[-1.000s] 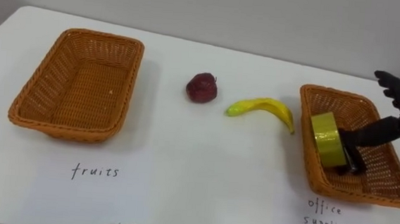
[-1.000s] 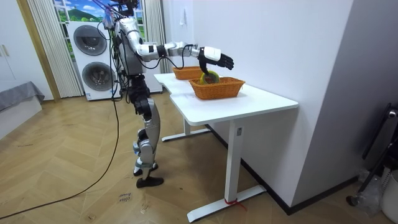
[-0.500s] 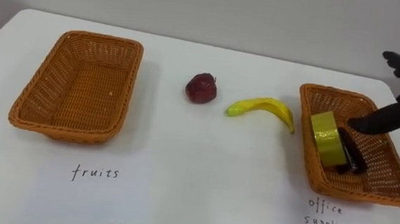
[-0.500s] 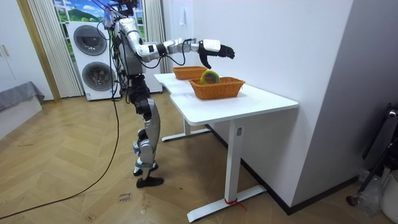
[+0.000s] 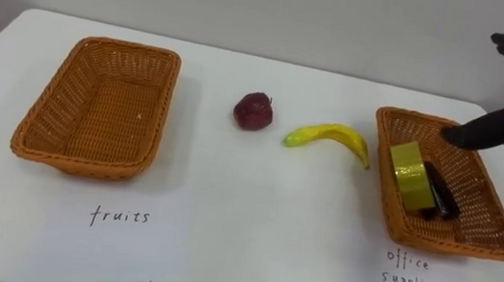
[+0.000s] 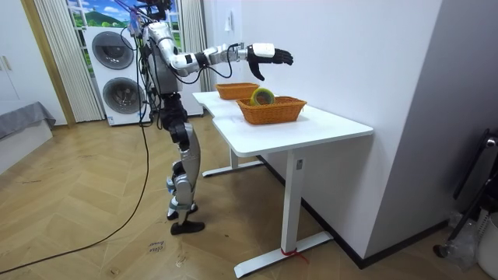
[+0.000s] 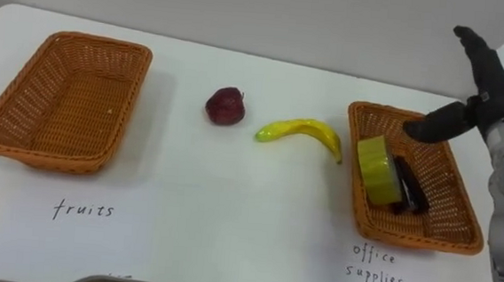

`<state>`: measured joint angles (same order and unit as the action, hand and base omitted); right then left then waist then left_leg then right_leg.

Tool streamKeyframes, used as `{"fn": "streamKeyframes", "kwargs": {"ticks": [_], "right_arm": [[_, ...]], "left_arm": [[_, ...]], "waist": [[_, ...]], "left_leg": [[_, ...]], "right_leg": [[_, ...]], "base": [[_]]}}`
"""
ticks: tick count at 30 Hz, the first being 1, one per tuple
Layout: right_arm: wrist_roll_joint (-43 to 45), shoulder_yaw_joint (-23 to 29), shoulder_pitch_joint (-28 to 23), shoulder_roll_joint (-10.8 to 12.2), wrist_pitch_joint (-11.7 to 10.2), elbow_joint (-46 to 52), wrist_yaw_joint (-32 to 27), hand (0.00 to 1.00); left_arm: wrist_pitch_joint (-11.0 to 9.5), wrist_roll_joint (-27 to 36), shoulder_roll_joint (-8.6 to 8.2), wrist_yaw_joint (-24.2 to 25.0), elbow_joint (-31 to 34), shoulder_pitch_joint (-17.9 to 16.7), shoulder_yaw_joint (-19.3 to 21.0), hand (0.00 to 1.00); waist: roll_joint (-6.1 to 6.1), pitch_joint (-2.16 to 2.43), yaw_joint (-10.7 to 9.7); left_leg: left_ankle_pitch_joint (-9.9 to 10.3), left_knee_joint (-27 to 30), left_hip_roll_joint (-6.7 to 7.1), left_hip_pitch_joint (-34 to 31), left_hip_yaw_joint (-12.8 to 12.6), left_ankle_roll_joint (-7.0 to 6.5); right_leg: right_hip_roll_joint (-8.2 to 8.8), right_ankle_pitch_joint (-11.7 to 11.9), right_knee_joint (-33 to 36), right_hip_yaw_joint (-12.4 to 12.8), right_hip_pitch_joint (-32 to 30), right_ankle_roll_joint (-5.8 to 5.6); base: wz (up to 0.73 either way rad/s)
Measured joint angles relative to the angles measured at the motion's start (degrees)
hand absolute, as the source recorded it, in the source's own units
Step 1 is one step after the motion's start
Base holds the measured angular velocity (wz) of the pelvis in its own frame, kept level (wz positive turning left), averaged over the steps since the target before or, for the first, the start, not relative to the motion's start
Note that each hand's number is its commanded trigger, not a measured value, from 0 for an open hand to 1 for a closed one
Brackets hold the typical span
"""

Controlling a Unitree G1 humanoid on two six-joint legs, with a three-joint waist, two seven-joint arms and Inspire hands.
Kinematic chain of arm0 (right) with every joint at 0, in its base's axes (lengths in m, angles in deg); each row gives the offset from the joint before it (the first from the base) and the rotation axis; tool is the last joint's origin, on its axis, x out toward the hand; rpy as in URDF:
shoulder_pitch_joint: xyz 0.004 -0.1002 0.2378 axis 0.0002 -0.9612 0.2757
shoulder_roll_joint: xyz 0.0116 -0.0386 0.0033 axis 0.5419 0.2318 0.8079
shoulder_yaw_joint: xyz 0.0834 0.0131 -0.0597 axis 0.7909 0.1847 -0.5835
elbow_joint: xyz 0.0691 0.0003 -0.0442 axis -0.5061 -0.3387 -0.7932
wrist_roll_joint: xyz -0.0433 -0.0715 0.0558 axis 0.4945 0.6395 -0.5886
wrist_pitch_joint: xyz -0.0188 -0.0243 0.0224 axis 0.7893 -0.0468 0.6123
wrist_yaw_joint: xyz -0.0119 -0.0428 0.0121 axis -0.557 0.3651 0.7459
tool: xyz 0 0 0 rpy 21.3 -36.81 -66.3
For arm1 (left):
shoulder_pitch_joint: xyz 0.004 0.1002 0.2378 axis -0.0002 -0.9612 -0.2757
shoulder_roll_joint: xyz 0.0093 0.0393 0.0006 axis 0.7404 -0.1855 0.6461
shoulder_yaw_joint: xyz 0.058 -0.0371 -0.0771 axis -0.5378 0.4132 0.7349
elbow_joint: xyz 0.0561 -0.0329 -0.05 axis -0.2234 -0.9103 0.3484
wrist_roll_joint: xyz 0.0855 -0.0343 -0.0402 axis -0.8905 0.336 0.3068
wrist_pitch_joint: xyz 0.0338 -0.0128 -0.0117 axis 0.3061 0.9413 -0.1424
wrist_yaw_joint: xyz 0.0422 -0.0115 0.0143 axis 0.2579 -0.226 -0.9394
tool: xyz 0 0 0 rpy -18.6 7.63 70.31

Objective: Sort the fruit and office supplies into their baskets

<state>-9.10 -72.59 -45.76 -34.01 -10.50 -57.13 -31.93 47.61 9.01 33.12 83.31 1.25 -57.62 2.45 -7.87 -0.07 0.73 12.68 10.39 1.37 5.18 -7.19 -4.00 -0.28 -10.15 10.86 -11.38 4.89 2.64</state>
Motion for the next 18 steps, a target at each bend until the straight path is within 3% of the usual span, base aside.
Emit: {"fn": "streamKeyframes", "kwargs": {"ticks": [8,13,18], "right_arm": [[0.30,0.01,1.12,-1.04,0.01,3.93,-0.85,0.00],[-0.65,0.00,2.53,-1.13,-1.18,6.09,-0.76,0.00],[-2.24,-1.23,3.73,-1.76,-1.19,4.54,-0.50,0.00]], "left_arm": [[-1.31,1.18,0.00,-0.03,-2.70,-0.03,1.23,0.00],[-1.61,2.01,0.00,-0.01,-2.82,-0.22,1.32,0.00],[-1.60,2.05,0.45,0.16,-2.84,-0.28,1.16,0.00]], "waist": [[-0.04,0.00,0.93],[-0.35,0.22,1.08],[-0.97,0.35,1.72]], "left_leg": [[0.04,-0.65,-0.04,0.44,-0.48,-0.05],[0.04,-0.52,-0.04,0.44,-0.40,-0.06],[0.05,-0.07,-0.01,0.45,1.03,-0.07]], "right_leg": [[-0.07,-0.01,0.00,0.25,0.08,-0.02],[-0.02,-0.02,-0.01,0.07,0.11,-0.03],[0.10,-0.04,-0.09,-1.42,0.82,-0.07]], "base": [[-0.03],[0.01],[0.13]]}}
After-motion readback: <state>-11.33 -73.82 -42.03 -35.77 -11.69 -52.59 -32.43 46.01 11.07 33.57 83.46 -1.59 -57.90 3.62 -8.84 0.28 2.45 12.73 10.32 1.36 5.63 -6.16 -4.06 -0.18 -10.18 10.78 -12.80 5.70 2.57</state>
